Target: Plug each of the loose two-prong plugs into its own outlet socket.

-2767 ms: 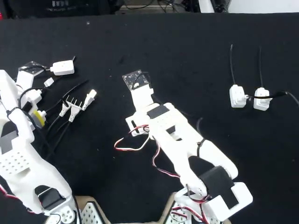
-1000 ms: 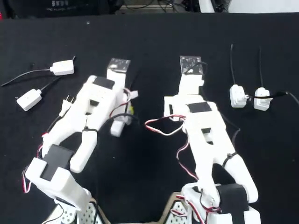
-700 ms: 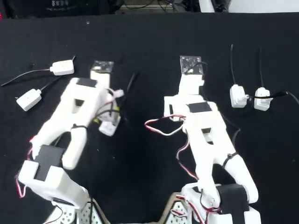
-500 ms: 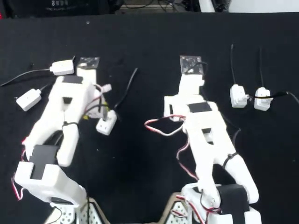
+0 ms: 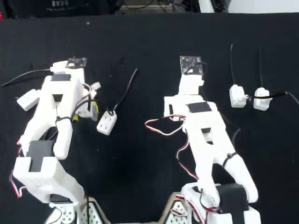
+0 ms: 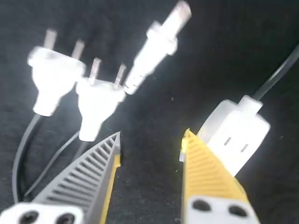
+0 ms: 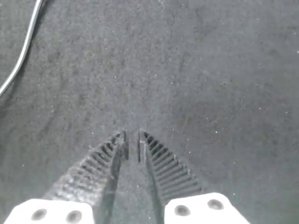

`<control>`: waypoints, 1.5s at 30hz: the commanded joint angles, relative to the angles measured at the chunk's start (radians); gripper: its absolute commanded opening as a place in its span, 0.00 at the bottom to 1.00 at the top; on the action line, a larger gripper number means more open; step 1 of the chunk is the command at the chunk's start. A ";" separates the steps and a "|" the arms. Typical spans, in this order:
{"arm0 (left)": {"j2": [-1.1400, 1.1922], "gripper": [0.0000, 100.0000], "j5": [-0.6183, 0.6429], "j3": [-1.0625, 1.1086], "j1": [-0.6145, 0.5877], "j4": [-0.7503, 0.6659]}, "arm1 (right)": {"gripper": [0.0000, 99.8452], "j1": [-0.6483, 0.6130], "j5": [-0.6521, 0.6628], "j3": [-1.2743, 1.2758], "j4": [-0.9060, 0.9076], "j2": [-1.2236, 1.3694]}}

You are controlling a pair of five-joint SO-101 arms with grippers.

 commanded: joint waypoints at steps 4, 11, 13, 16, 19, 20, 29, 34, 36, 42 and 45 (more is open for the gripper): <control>-0.035 0.21 0.002 0.048 0.156 0.005 | 0.04 0.017 -0.008 -0.008 -0.021 -0.041; -0.077 0.21 0.064 0.122 0.325 -0.080 | 0.04 0.017 -0.006 -0.008 -0.021 -0.041; -0.077 0.21 0.063 0.143 0.337 -0.100 | 0.04 0.017 -0.006 -0.007 -0.021 -0.041; -0.089 0.21 0.057 0.133 0.332 -0.052 | 0.04 0.017 -0.006 -0.007 -0.021 -0.041; -0.120 0.21 0.055 0.051 0.283 0.044 | 0.04 0.017 -0.006 -0.008 -0.021 -0.041; -0.129 0.21 0.055 0.025 0.259 0.052 | 0.04 0.017 -0.006 -0.008 -0.021 -0.041; -0.046 0.21 0.120 -0.065 0.274 -0.124 | 0.04 0.015 -0.006 -0.005 -0.021 -0.041; 0.040 0.21 0.133 -0.073 0.360 -0.198 | 0.04 0.015 -0.006 -0.005 -0.021 -0.042; 0.066 0.21 0.133 -0.070 0.366 -0.222 | 0.04 0.015 -0.006 -0.005 -0.021 -0.044; 0.081 0.21 0.133 -0.050 0.352 -0.160 | 0.04 0.015 -0.006 -0.005 -0.020 -0.045; 0.071 0.21 0.133 -0.039 0.354 -0.097 | 0.04 0.015 -0.006 -0.005 -0.020 -0.045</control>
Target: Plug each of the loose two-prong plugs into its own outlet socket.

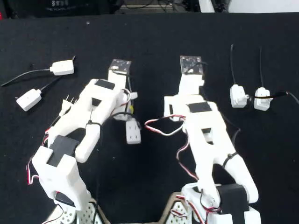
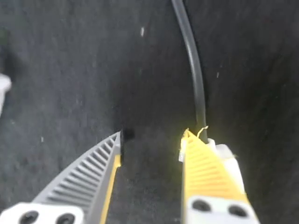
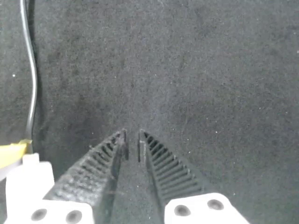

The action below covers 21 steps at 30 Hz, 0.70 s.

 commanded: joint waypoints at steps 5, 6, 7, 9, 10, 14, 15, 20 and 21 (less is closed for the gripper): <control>-0.107 0.21 0.008 0.065 0.030 0.094 | 0.04 0.015 -0.006 -0.005 -0.020 -0.047; -0.138 0.21 0.008 0.087 0.030 0.091 | 0.04 0.015 -0.006 -0.005 -0.020 -0.047; -0.172 0.21 0.008 0.102 0.028 0.089 | 0.04 0.017 -0.006 -0.007 -0.020 -0.047; -0.244 0.21 0.000 0.127 0.015 0.089 | 0.04 0.025 -0.006 -0.010 -0.020 -0.048; -0.282 0.21 -0.002 0.137 0.001 0.091 | 0.04 0.031 -0.006 -0.010 -0.020 -0.048; -0.402 0.21 -0.095 0.191 0.002 0.120 | 0.04 0.086 -0.008 -0.035 -0.014 -0.048; -0.422 0.21 -0.166 0.211 0.024 0.138 | 0.04 0.107 -0.008 -0.044 -0.012 -0.048; -0.442 0.21 -0.361 0.338 0.119 0.140 | 0.04 0.204 -0.008 -0.073 -0.020 -0.048; -0.442 0.21 -0.359 0.363 0.134 0.107 | 0.04 0.213 -0.008 -0.076 -0.020 -0.048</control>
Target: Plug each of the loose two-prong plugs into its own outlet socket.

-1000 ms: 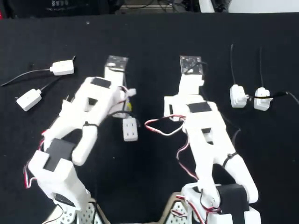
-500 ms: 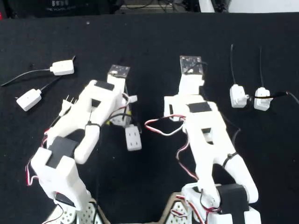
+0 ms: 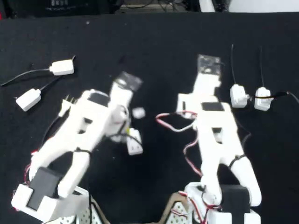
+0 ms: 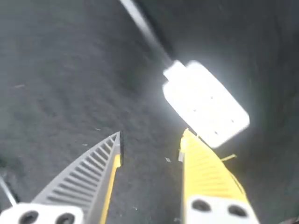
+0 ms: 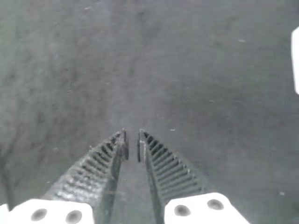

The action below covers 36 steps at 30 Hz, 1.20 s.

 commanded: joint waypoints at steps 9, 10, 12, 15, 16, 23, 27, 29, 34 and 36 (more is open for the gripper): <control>-0.043 0.21 0.172 0.162 0.189 -0.384 | 0.04 0.068 -0.008 -0.076 -0.020 -0.044; -0.043 0.21 0.216 0.166 0.191 -0.420 | 0.04 0.068 -0.008 -0.076 -0.020 -0.044; -0.043 0.21 0.310 0.173 0.186 -0.491 | 0.04 0.071 -0.008 -0.076 -0.020 -0.044; -0.043 0.21 0.417 0.180 0.183 -0.568 | 0.04 0.071 -0.008 -0.076 -0.020 -0.044; -0.043 0.21 0.442 0.185 0.189 -0.588 | 0.04 0.071 -0.008 -0.076 -0.020 -0.044; -0.057 0.21 0.466 0.093 0.128 -0.476 | 0.04 0.071 -0.008 -0.076 -0.020 -0.044; -0.018 0.21 0.494 0.012 0.047 -0.443 | 0.04 0.068 -0.008 -0.076 -0.020 -0.042; 0.025 0.21 0.554 -0.022 0.015 -0.460 | 0.04 0.068 -0.008 -0.076 -0.020 -0.042; 0.189 0.21 0.689 -0.131 0.008 -0.474 | 0.04 0.068 -0.008 -0.076 -0.020 -0.042; 0.242 0.21 0.752 -0.166 0.022 -0.474 | 0.04 0.068 -0.008 -0.076 -0.020 -0.042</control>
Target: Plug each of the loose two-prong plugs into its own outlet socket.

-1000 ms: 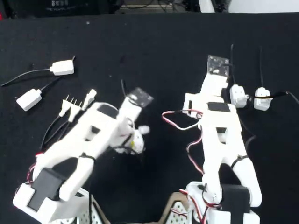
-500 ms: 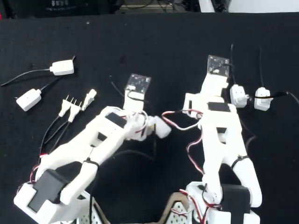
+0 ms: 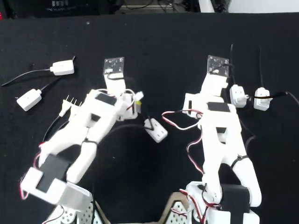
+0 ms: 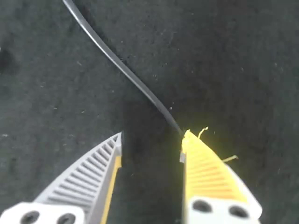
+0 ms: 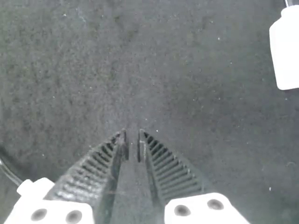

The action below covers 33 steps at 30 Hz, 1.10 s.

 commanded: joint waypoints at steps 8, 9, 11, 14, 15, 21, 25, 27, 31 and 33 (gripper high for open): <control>0.150 0.21 0.305 -0.136 -0.022 0.006 | 0.04 0.014 -0.008 -0.074 -0.020 -0.041; 0.155 0.21 0.322 -0.142 -0.036 0.026 | 0.04 0.014 -0.008 -0.074 -0.020 -0.041; 0.158 0.21 0.331 -0.142 -0.071 0.058 | 0.04 0.014 -0.008 -0.074 -0.020 -0.041; 0.158 0.21 0.327 -0.142 -0.134 0.114 | 0.04 0.012 -0.008 -0.074 -0.020 -0.041; 0.157 0.21 0.319 -0.142 -0.153 0.133 | 0.04 0.012 -0.008 -0.074 -0.021 -0.041; 0.157 0.21 0.181 -0.143 -0.213 0.288 | 0.04 0.012 -0.008 -0.074 -0.021 -0.039; 0.149 0.21 0.087 -0.157 -0.243 0.362 | 0.04 0.012 -0.008 -0.074 -0.021 -0.039; 0.124 0.21 0.066 -0.170 -0.248 0.408 | 0.04 0.012 -0.008 -0.074 -0.021 -0.039; 0.029 0.21 0.064 -0.170 -0.248 0.448 | 0.04 0.012 -0.008 -0.074 -0.021 -0.039; -0.034 0.21 0.063 -0.170 -0.248 0.446 | 0.04 0.012 -0.008 -0.074 -0.021 -0.039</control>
